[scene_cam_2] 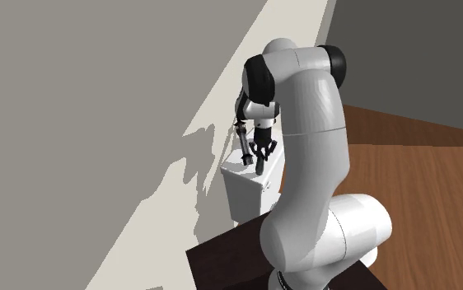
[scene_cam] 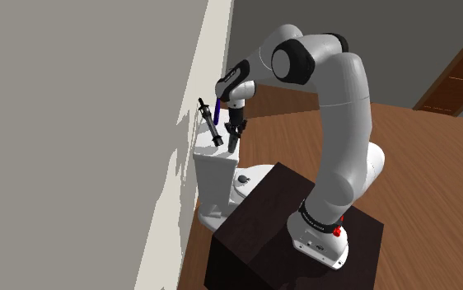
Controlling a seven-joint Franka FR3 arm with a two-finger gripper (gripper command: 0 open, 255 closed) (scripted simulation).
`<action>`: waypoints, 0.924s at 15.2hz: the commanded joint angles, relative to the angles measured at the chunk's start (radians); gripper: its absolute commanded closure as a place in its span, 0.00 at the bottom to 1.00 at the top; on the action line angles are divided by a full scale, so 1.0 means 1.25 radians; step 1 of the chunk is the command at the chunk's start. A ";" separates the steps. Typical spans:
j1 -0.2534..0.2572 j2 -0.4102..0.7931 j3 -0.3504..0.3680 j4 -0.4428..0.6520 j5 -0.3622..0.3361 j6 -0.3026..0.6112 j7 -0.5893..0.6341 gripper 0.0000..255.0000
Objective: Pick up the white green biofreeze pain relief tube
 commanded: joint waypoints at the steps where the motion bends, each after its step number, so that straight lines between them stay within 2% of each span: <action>1: 0.000 0.001 0.000 0.000 0.000 0.001 0.000 1.00; 8: -0.001 0.000 0.000 0.000 0.000 0.001 -0.001 1.00; 14: 0.005 -0.047 -0.008 -0.002 -0.012 -0.043 0.005 1.00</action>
